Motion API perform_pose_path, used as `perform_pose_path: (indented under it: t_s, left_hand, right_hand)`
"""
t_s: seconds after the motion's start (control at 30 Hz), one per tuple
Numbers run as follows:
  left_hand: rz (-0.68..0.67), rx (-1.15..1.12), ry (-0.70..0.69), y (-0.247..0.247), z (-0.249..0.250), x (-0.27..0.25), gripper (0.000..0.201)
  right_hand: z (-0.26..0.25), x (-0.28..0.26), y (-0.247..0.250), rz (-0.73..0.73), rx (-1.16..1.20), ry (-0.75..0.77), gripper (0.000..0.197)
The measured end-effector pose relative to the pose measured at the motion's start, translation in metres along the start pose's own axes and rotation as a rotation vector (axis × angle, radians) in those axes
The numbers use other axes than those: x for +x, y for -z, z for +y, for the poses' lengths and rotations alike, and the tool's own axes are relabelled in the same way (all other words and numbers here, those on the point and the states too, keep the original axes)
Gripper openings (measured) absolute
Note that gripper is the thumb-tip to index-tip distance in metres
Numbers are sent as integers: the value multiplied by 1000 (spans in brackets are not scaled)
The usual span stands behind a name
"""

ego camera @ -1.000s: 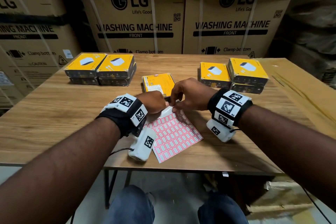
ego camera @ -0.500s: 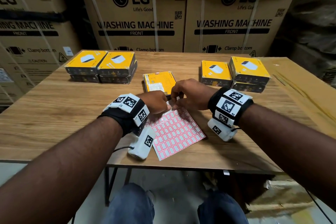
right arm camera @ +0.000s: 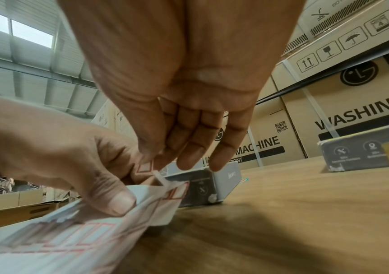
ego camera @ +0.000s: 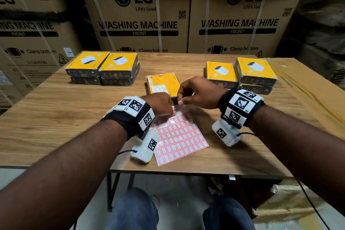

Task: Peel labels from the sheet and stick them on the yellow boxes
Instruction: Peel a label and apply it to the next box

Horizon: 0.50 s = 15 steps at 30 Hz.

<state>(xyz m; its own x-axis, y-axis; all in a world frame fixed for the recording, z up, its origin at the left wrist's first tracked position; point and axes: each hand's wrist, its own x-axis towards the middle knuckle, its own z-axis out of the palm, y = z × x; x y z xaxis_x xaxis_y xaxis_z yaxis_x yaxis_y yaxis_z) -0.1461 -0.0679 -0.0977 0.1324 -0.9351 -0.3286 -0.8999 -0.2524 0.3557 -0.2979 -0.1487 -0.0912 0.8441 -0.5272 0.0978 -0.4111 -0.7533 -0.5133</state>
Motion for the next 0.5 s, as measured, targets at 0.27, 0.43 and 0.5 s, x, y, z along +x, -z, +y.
perform_pose_path:
  t_s: [0.27,0.43,0.5]
  left_hand:
    - [4,6,2,-1,-3,3,21]
    - [-19,10,-5,-2,-5,4,23]
    - [-35,12,-1,-1,-5,3,26]
  right_hand:
    - [-4,-1,-2,-95,-97,-8,14]
    - [-5,3,-7,-97,-184,15,21]
    - [-5,4,-8,-102,-186,16,23]
